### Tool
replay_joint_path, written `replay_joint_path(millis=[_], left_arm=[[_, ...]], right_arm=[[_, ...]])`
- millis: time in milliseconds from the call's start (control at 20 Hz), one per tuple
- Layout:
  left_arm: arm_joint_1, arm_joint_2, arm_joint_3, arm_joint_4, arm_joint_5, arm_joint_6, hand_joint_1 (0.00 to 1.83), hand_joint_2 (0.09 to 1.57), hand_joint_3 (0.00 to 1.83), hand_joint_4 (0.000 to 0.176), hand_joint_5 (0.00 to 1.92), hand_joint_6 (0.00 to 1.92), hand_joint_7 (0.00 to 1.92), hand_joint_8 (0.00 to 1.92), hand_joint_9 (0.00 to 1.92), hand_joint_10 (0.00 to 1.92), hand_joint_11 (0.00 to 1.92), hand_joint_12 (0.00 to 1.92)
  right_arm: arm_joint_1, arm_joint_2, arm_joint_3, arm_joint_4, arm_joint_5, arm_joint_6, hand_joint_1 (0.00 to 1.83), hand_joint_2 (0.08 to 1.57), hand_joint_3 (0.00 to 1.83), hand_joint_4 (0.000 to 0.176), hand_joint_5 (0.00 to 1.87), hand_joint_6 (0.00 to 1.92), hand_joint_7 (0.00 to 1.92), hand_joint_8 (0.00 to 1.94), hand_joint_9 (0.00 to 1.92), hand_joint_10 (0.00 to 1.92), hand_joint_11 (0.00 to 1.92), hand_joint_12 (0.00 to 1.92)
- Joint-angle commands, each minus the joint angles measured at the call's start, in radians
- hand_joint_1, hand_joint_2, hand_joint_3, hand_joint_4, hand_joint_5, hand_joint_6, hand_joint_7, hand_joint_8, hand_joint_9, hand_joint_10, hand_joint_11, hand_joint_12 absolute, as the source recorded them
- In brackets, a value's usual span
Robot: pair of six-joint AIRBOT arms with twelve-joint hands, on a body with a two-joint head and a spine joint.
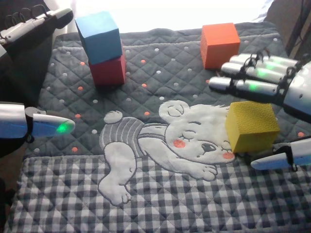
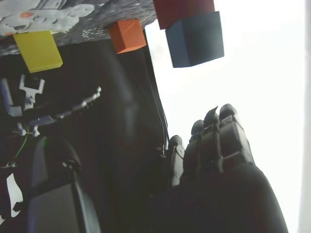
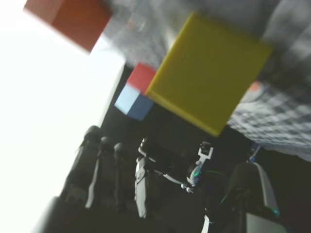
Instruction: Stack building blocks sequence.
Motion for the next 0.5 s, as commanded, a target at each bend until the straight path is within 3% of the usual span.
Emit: replay_joint_path(millis=[0, 150, 200, 250, 300, 400, 450], left_arm=[[-0.005, -0.006, 0.009, -0.014, -0.126, -0.010, 0.81, 0.82, 0.00, 0.176, 0.00, 0.00, 0.00, 0.00, 0.00, 0.00, 0.00, 0.00], [-0.001, -0.014, 0.014, -0.014, -0.119, -0.018, 0.81, 0.82, 0.00, 0.176, 0.00, 0.00, 0.00, 0.00, 0.00, 0.00, 0.00, 0.00], [0.001, -0.017, 0.014, -0.014, -0.116, -0.019, 0.80, 0.82, 0.00, 0.176, 0.00, 0.00, 0.00, 0.00, 0.00, 0.00, 0.00, 0.00], [0.004, -0.022, 0.017, -0.014, -0.112, -0.025, 0.82, 0.82, 0.00, 0.176, 0.00, 0.00, 0.00, 0.00, 0.00, 0.00, 0.00, 0.00], [0.004, -0.023, 0.017, -0.014, -0.111, -0.026, 0.82, 0.82, 0.00, 0.176, 0.00, 0.00, 0.00, 0.00, 0.00, 0.00, 0.00, 0.00], [0.009, -0.025, 0.019, -0.016, -0.113, -0.031, 0.76, 0.81, 0.00, 0.166, 0.00, 0.00, 0.00, 0.00, 0.00, 0.00, 0.00, 0.00], [0.010, -0.025, 0.019, -0.017, -0.114, -0.032, 0.72, 0.81, 0.00, 0.166, 0.00, 0.00, 0.00, 0.00, 0.00, 0.00, 0.00, 0.00]], right_arm=[[0.020, -0.001, 0.007, 0.025, 0.098, 0.010, 0.53, 0.94, 0.01, 0.176, 0.08, 0.01, 0.00, 0.00, 0.06, 0.01, 0.07, 0.00], [0.043, -0.005, 0.025, 0.008, 0.057, 0.010, 0.68, 0.92, 0.00, 0.176, 0.15, 0.01, 0.09, 0.01, 0.11, 0.01, 0.08, 0.01], [0.046, -0.005, 0.030, 0.008, 0.051, 0.010, 0.74, 0.92, 0.00, 0.176, 0.21, 0.01, 0.20, 0.01, 0.22, 0.02, 0.08, 0.34], [0.050, -0.005, 0.037, 0.008, 0.048, 0.010, 0.84, 0.96, 0.00, 0.148, 0.31, 0.00, 0.34, 0.01, 0.39, 0.03, 0.00, 1.14], [0.051, -0.005, 0.038, 0.009, 0.047, 0.010, 0.84, 0.96, 0.00, 0.148, 0.31, 0.00, 0.34, 0.01, 0.39, 0.03, 0.00, 1.14], [0.055, -0.006, 0.044, 0.013, 0.044, 0.010, 0.90, 1.00, 0.00, 0.081, 0.45, 0.01, 0.55, 0.05, 0.60, 0.12, 0.13, 1.42], [0.055, -0.007, 0.045, 0.015, 0.043, 0.010, 0.94, 1.02, 0.00, 0.048, 0.53, 0.02, 0.69, 0.05, 0.67, 0.29, 0.23, 1.54]])
